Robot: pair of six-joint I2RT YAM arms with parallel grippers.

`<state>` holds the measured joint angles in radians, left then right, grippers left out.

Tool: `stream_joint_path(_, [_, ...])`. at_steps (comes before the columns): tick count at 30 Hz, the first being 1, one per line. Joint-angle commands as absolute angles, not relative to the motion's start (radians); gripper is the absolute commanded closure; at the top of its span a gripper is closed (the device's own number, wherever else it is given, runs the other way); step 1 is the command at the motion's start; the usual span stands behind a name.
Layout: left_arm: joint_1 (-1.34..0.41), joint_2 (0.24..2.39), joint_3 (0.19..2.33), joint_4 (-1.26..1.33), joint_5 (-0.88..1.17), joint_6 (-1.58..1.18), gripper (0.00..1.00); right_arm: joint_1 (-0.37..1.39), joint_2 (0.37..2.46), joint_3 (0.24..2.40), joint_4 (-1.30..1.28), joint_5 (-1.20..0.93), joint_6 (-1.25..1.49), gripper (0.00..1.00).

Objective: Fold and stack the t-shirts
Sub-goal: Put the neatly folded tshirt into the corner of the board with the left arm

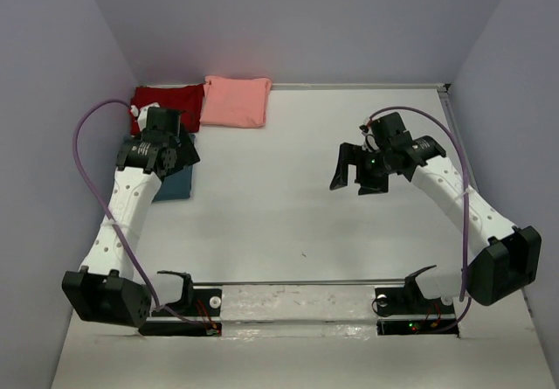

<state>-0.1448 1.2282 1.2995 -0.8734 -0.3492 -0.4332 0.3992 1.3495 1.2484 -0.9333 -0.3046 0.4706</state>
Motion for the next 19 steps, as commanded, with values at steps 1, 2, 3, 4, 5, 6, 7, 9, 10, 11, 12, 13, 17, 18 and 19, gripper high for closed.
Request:
stream_joint_path(1, [-0.147,1.168,1.264,-0.910,-0.339,-0.451,0.01,0.399,1.296,1.227,-0.856,-0.295,0.460,0.00])
stream_joint_path(2, [-0.147,1.163,1.259,-0.910,-0.334,-0.453,0.01,0.399,1.296,1.227,-0.853,-0.296,0.460,0.00])
stream_joint_path(3, [-0.147,1.158,1.253,-0.911,-0.333,-0.454,0.01,0.399,1.298,1.229,-0.850,-0.296,0.459,0.00])
stream_joint_path(4, [-0.147,1.149,1.249,-0.913,-0.331,-0.456,0.01,0.399,1.304,1.230,-0.850,-0.298,0.454,0.00])
stream_joint_path(5, [-0.147,1.144,1.246,-0.911,-0.331,-0.457,0.01,0.399,1.308,1.238,-0.848,-0.298,0.453,0.00])
stream_joint_path(6, [-0.147,1.141,1.243,-0.913,-0.328,-0.456,0.01,0.399,1.312,1.242,-0.850,-0.299,0.453,0.00])
stream_joint_path(7, [-0.147,1.137,1.238,-0.913,-0.327,-0.456,0.01,0.399,1.313,1.247,-0.848,-0.302,0.449,0.00])
stream_joint_path(9, [-0.147,1.127,1.233,-0.914,-0.325,-0.456,0.01,0.399,1.318,1.258,-0.845,-0.304,0.446,0.00])
stream_joint_path(10, [-0.147,1.123,1.230,-0.913,-0.324,-0.456,0.01,0.399,1.319,1.262,-0.847,-0.305,0.445,0.00])
stream_joint_path(11, [-0.147,1.121,1.229,-0.913,-0.324,-0.454,0.01,0.399,1.319,1.267,-0.847,-0.305,0.443,0.00])
stream_joint_path(12, [-0.147,1.121,1.227,-0.913,-0.324,-0.453,0.01,0.399,1.319,1.269,-0.847,-0.305,0.442,0.00])
stream_joint_path(13, [-0.147,1.121,1.227,-0.911,-0.324,-0.451,0.01,0.399,1.319,1.272,-0.847,-0.304,0.439,0.00])
stream_joint_path(17, [-0.147,1.127,1.230,-0.907,-0.321,-0.440,0.01,0.399,1.316,1.269,-0.845,-0.304,0.440,0.00])
stream_joint_path(18, [-0.147,1.129,1.230,-0.904,-0.316,-0.434,0.01,0.399,1.316,1.267,-0.844,-0.304,0.440,0.00])
stream_joint_path(19, [-0.147,1.131,1.236,-0.907,-0.321,-0.436,0.01,0.399,1.316,1.267,-0.841,-0.307,0.442,0.00])
